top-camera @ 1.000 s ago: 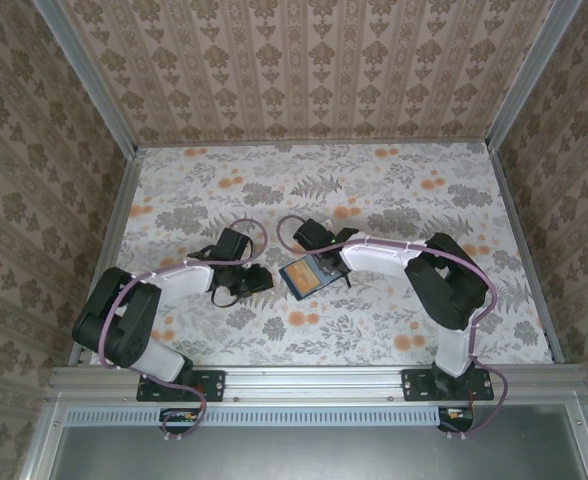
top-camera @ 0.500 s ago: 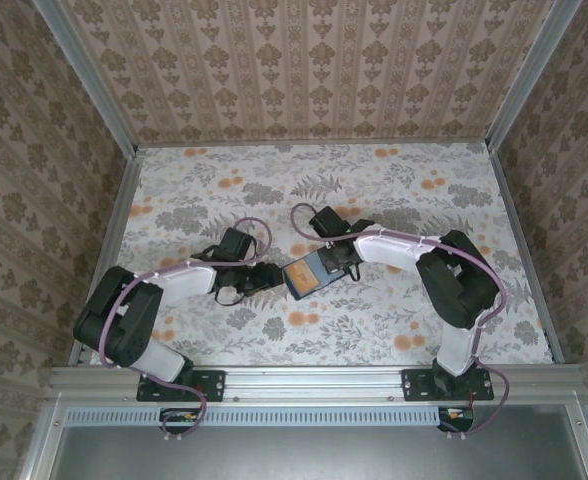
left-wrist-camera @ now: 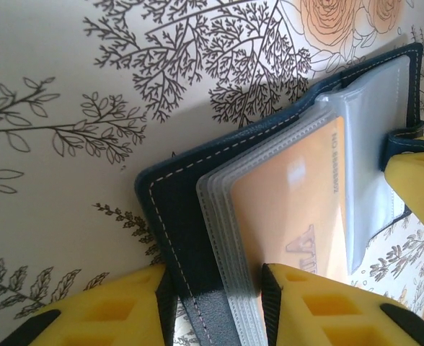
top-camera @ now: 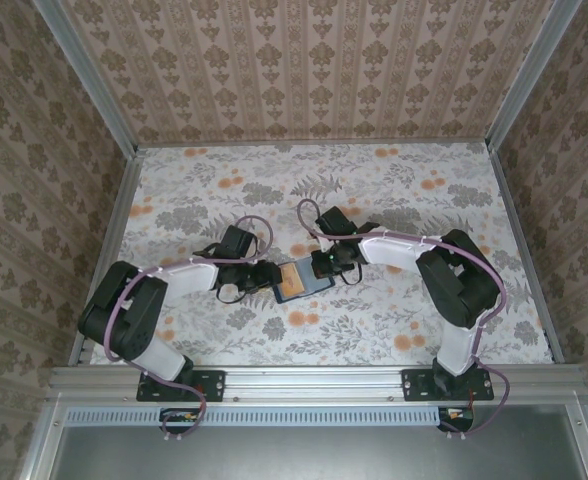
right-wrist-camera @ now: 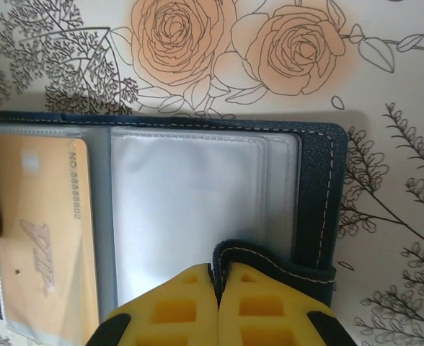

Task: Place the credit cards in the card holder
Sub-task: Close the card holder at the center of the table.

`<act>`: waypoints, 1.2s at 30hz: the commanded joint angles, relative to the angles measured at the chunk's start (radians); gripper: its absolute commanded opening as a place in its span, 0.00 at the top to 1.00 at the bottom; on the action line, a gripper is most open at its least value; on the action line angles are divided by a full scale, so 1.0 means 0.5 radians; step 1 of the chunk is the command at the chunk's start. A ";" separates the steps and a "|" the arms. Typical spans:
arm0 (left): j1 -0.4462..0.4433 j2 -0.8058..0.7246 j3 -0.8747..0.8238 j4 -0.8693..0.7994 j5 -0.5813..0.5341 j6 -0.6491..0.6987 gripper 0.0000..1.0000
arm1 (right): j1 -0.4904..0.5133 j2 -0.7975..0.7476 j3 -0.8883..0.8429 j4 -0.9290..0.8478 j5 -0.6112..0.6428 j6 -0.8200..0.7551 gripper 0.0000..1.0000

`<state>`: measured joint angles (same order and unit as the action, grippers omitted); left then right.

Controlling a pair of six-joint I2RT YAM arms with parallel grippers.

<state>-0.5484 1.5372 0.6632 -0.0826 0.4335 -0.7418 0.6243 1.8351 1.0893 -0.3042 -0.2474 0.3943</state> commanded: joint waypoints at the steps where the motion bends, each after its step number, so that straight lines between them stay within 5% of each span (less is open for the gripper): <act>1: -0.026 -0.148 0.058 0.103 0.083 -0.024 0.63 | 0.040 -0.014 -0.058 0.243 -0.382 0.123 0.95; 11: -0.104 -0.278 0.061 0.101 0.018 -0.057 0.60 | 0.040 0.087 -0.095 0.569 -0.632 0.349 0.96; 36: -0.152 0.081 0.149 0.044 -0.130 0.048 0.57 | -0.199 -0.150 -0.347 0.609 -0.610 0.365 0.85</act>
<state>-0.6224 1.5604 0.7273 -0.0227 0.3965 -0.7391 0.5297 1.7866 0.9226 -0.0025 -0.5320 0.5823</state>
